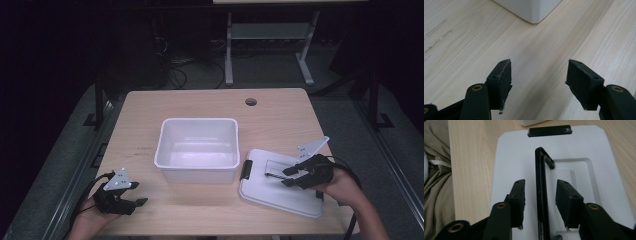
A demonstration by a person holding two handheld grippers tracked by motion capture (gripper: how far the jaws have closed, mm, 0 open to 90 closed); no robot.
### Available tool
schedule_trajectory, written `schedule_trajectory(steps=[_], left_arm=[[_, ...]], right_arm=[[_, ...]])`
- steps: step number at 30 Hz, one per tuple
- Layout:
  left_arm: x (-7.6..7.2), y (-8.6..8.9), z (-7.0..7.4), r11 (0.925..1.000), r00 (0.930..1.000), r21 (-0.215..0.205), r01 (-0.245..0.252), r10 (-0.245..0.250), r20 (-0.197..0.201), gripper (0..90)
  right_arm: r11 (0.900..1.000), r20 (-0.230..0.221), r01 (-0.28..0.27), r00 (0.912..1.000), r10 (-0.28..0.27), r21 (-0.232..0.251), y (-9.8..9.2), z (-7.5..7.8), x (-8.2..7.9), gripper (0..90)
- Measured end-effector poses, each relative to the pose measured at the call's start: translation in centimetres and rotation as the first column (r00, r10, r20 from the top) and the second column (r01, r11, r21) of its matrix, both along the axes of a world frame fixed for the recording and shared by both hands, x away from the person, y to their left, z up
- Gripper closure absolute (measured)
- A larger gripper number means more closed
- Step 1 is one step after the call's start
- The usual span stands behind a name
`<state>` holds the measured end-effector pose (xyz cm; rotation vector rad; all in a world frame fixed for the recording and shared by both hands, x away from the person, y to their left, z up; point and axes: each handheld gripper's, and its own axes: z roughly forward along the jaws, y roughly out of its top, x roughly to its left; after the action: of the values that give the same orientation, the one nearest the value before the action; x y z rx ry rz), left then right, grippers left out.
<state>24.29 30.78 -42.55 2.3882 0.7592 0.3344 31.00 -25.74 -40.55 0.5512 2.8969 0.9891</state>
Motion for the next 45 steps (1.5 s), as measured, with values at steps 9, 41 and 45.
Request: schedule_trajectory(steps=[9, 41, 45], left_arm=[[-0.2, 0.2, -0.3, 1.0000, 1.0000, 0.000, -0.007, 0.007, 0.005, 36.1], [-0.5, 0.0, 0.4, 1.0000, 0.9993, 0.004, -0.005, 0.005, 0.037, 35.7], [-0.5, -0.1, 0.4, 1.0000, 0.9993, 0.008, -0.005, 0.005, 0.038, 35.4]], right_arm=[[0.999, 0.011, -0.013, 0.9998, 0.014, -0.032, 0.8, -0.3, 0.1, 69.3], [0.996, 0.028, 0.026, 0.9993, -0.024, -0.087, 0.8, -0.1, 1.3, 81.9], [0.996, 0.025, 0.022, 0.9995, -0.020, -0.088, 0.9, -0.1, 1.4, 82.2]])
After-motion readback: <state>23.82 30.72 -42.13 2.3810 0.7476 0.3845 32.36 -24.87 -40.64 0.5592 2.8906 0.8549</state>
